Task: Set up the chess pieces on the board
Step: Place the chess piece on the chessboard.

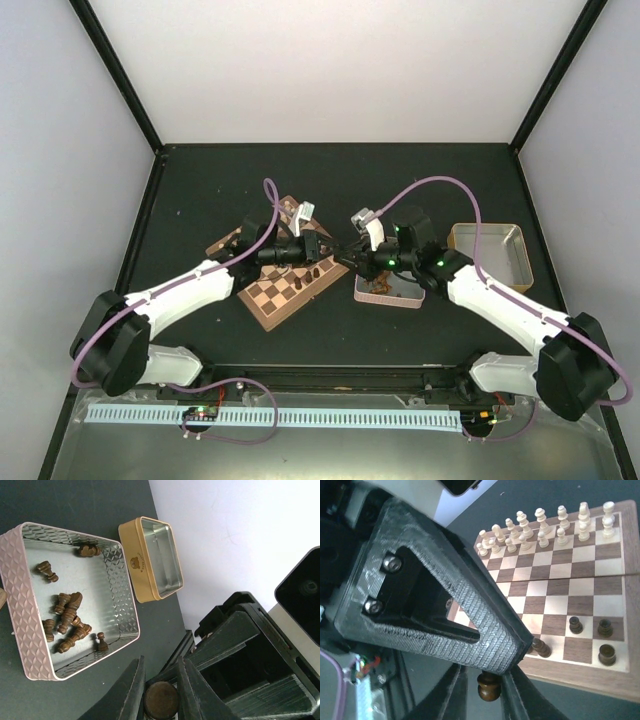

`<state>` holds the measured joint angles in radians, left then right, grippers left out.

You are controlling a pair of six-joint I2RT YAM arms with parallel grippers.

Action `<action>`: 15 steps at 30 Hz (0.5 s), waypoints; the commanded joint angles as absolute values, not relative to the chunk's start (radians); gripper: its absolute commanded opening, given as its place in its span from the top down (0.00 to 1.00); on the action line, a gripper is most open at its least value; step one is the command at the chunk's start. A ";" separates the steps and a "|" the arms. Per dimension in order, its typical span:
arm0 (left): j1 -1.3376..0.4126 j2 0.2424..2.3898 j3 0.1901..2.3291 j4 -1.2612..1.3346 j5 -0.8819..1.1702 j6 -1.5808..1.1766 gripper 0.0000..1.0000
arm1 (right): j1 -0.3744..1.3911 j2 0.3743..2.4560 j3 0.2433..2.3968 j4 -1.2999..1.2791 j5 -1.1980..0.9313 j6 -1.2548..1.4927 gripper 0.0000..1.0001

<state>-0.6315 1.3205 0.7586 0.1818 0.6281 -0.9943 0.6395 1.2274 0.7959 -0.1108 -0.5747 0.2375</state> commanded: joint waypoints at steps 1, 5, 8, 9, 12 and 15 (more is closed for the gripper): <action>-0.639 1.293 0.748 0.215 0.670 -1.034 0.97 | 0.650 1.184 0.793 0.030 -0.527 0.340 0.73; -0.629 1.241 0.745 0.294 0.636 -1.104 0.97 | 0.650 1.113 0.687 0.254 -0.542 0.575 0.47; -0.626 1.217 0.750 0.355 0.613 -1.180 0.96 | 0.650 1.077 0.585 0.489 -0.527 0.846 0.35; -0.624 1.211 0.751 0.378 0.609 -1.203 0.96 | 0.650 1.078 0.565 0.544 -0.517 0.921 0.33; -0.622 1.200 0.753 0.444 0.600 -1.267 0.96 | 0.650 1.100 0.523 0.701 -0.497 1.094 0.33; -0.623 1.196 0.752 0.479 0.591 -1.310 0.96 | 0.650 1.134 0.519 0.845 -0.526 1.210 0.38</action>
